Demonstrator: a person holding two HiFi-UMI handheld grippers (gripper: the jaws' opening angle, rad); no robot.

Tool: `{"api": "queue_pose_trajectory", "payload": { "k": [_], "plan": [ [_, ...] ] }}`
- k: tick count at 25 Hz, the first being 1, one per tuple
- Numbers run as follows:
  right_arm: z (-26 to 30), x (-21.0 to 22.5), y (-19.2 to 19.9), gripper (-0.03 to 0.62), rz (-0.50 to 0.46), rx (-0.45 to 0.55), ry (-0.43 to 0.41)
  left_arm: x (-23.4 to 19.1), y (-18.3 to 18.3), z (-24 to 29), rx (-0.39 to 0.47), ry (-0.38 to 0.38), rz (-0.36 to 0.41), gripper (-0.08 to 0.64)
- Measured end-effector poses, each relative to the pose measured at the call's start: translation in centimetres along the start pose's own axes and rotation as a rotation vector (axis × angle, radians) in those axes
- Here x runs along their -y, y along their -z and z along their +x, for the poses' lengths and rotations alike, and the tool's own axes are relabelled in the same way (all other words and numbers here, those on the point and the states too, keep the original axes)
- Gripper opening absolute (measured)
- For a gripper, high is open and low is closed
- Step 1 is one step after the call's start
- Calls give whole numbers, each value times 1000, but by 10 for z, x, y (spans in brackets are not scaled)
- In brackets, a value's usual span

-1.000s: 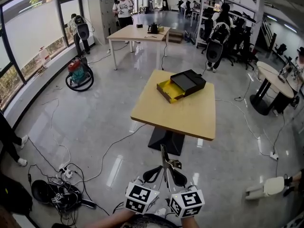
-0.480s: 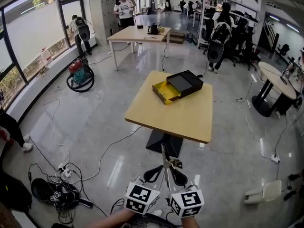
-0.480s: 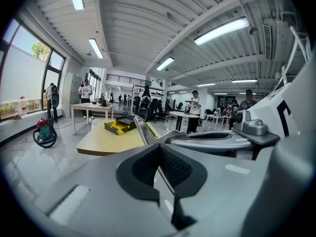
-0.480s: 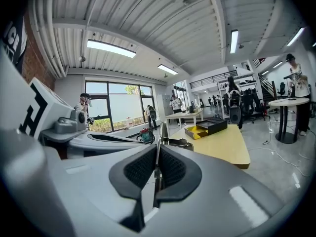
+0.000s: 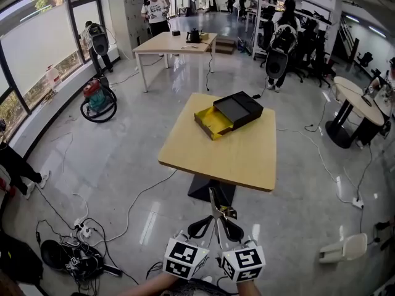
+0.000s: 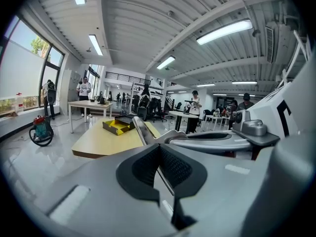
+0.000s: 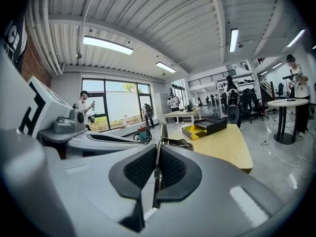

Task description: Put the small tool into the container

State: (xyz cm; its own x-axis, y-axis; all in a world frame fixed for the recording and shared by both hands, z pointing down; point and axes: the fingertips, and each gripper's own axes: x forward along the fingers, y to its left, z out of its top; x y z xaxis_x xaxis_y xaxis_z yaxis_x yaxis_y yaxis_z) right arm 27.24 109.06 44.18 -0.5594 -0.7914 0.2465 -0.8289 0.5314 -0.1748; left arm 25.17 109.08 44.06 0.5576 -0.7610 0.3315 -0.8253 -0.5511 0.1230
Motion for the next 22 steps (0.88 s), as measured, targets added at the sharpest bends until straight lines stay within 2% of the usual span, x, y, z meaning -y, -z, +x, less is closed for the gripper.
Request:
{"api": "queue_pose_trajectory", "payload": {
  "k": [4, 9, 17, 22],
  "plan": [
    [127, 5, -30, 15, -5, -9, 27, -118, -30, 50, 1, 30, -2, 11],
    [289, -18, -75, 15, -1, -13, 53, -279, -73, 86, 6, 56, -5, 11],
    [506, -97, -131, 15, 0, -20, 89, -515, -122, 91, 19, 90, -18, 11],
    [622, -149, -157, 15, -14, -31, 115, -642, -142, 85, 23, 119, -24, 11]
  ]
}}
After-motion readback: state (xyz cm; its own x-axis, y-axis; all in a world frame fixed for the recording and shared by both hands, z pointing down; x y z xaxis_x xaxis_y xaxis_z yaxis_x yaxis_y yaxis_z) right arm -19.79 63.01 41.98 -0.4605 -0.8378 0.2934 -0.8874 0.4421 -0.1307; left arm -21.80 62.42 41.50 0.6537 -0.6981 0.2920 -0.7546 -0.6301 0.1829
